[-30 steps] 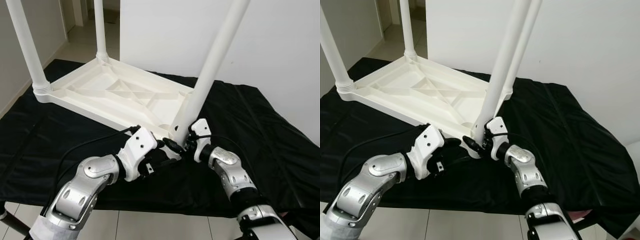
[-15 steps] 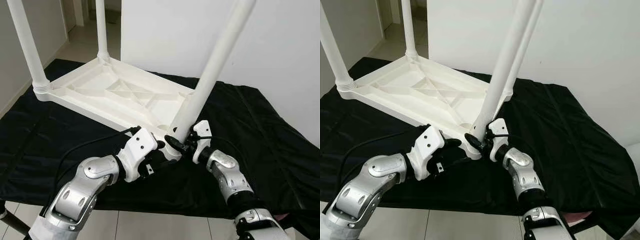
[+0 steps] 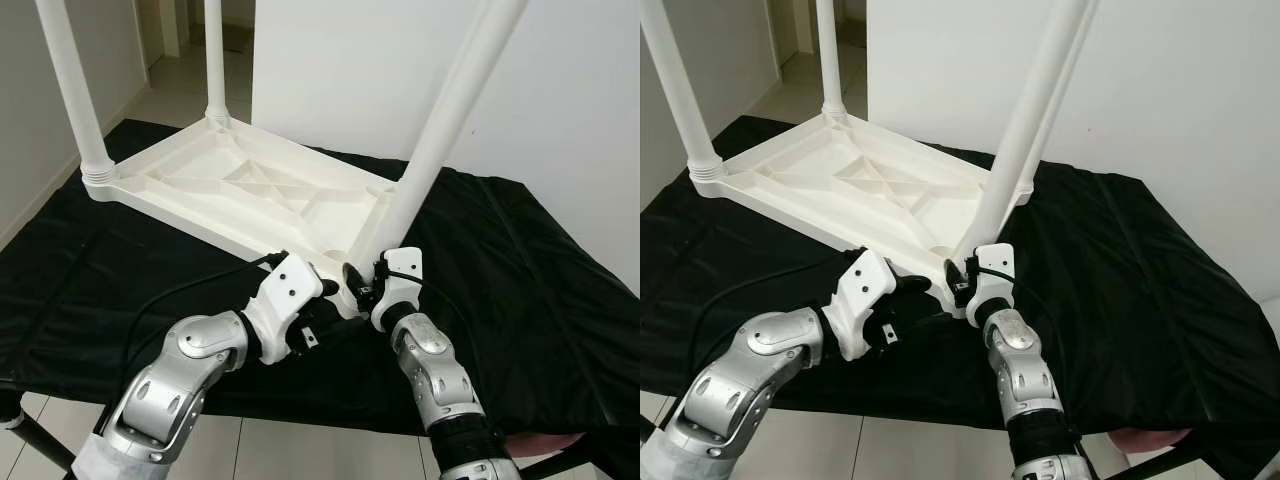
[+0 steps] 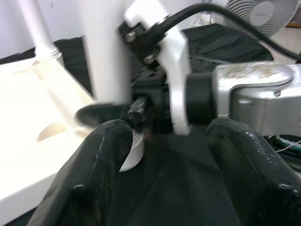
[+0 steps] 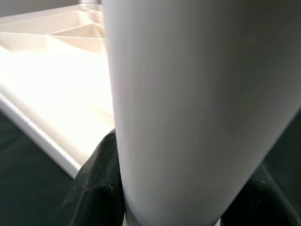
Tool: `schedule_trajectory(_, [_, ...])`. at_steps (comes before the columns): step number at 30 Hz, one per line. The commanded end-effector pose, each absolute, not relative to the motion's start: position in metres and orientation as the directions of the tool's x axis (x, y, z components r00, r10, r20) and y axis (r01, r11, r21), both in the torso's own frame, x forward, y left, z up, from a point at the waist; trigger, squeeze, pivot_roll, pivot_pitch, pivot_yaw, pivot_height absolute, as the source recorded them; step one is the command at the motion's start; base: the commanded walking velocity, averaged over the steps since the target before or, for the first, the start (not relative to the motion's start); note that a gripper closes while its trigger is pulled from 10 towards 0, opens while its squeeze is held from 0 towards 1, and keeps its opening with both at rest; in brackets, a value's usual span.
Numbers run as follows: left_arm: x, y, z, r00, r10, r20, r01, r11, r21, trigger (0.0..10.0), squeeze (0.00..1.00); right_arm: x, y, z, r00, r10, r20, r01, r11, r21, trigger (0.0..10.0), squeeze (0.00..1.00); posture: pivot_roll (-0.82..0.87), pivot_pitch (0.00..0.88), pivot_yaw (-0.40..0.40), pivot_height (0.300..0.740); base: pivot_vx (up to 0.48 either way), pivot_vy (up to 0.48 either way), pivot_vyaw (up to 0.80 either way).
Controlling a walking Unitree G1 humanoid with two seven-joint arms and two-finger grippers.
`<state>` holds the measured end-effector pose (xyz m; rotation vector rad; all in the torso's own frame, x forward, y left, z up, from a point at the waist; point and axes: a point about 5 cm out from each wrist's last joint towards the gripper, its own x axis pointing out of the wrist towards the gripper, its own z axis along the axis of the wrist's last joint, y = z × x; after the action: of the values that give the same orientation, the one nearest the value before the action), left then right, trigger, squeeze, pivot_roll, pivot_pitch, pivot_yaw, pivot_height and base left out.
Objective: Building children table
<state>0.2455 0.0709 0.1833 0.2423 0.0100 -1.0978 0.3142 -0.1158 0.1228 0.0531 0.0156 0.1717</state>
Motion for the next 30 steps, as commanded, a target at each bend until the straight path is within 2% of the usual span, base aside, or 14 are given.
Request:
schedule_trajectory(1, [0.251,0.072,0.182,0.535,-0.835,-0.129,0.839,0.507,0.197,10.0,0.0,0.309,-0.132,0.116,0.997,0.068,-0.044,-0.067,0.997,0.026,10.0,0.0,0.02,0.0,-0.123,0.74,0.0,0.0,0.0])
schedule_trajectory(5, [0.252,0.073,0.18,0.546,-0.827,-0.135,0.832,0.518,0.196,10.0,0.0,0.302,-0.124,0.119,0.998,0.058,-0.03,-0.057,0.998,0.042,10.0,0.0,0.02,0.0,-0.122,0.74,0.0,0.0,0.0])
schedule_trajectory(6, [0.252,0.073,0.18,0.548,-0.826,-0.135,0.832,0.52,0.195,10.0,0.0,0.3,-0.119,0.121,0.997,0.068,-0.021,-0.067,0.997,0.049,10.0,1.0,0.02,0.0,-0.122,0.74,0.0,0.0,0.0])
schedule_trajectory(8, [0.254,0.072,0.178,0.554,-0.82,-0.146,0.828,0.526,0.192,10.0,0.0,0.297,-0.108,0.123,0.994,0.113,-0.005,-0.113,0.99,0.088,10.0,1.0,0.02,0.0,-0.117,0.74,0.0,0.0,0.0])
schedule_trajectory(14, [0.255,0.072,0.178,0.558,-0.817,-0.148,0.826,0.528,0.198,10.0,0.0,0.296,-0.105,0.127,0.989,0.145,0.007,-0.145,0.982,0.119,10.0,1.0,0.01,0.0,-0.12,0.74,0.0,0.0,0.0])
schedule_trajectory(23, [0.259,0.074,0.178,0.575,-0.806,-0.142,0.811,0.539,0.226,10.0,0.0,0.3,-0.124,0.135,0.968,0.25,0.026,-0.251,0.966,0.061,10.0,1.0,0.01,0.0,-0.122,0.74,0.0,0.0,0.0])
schedule_trajectory(24, [0.26,0.074,0.178,0.576,-0.805,-0.14,0.81,0.539,0.229,10.0,0.0,0.302,-0.128,0.136,0.957,0.287,0.034,-0.288,0.957,0.044,10.0,0.88,0.01,0.0,-0.123,0.74,0.0,0.0,0.0])
schedule_trajectory(25, [0.26,0.074,0.178,0.576,-0.805,-0.14,0.81,0.539,0.229,10.0,0.0,0.302,-0.128,0.136,0.957,0.287,0.034,-0.288,0.957,0.044,10.0,0.88,0.01,0.0,-0.123,0.74,0.0,0.0,0.0])
schedule_trajectory(26, [0.26,0.075,0.178,0.574,-0.807,-0.141,0.812,0.537,0.23,10.0,0.0,0.306,-0.135,0.138,0.938,0.343,0.043,-0.344,0.939,0.004,10.0,0.0,0.01,0.0,-0.122,0.74,0.0,0.0,0.0])
schedule_trajectory(27, [0.26,0.076,0.179,0.57,-0.809,-0.143,0.814,0.532,0.234,10.0,0.0,0.31,-0.141,0.139,0.915,0.4,0.041,-0.4,0.916,-0.011,10.0,0.0,0.01,0.0,-0.122,0.74,0.0,0.0,0.0])
schedule_trajectory(30, [0.26,0.076,0.179,0.57,-0.809,-0.143,0.814,0.532,0.234,10.0,0.0,0.31,-0.141,0.139,0.915,0.4,0.041,-0.4,0.916,-0.011,10.0,0.0,0.01,0.0,-0.122,0.74,0.0,0.0,0.0])
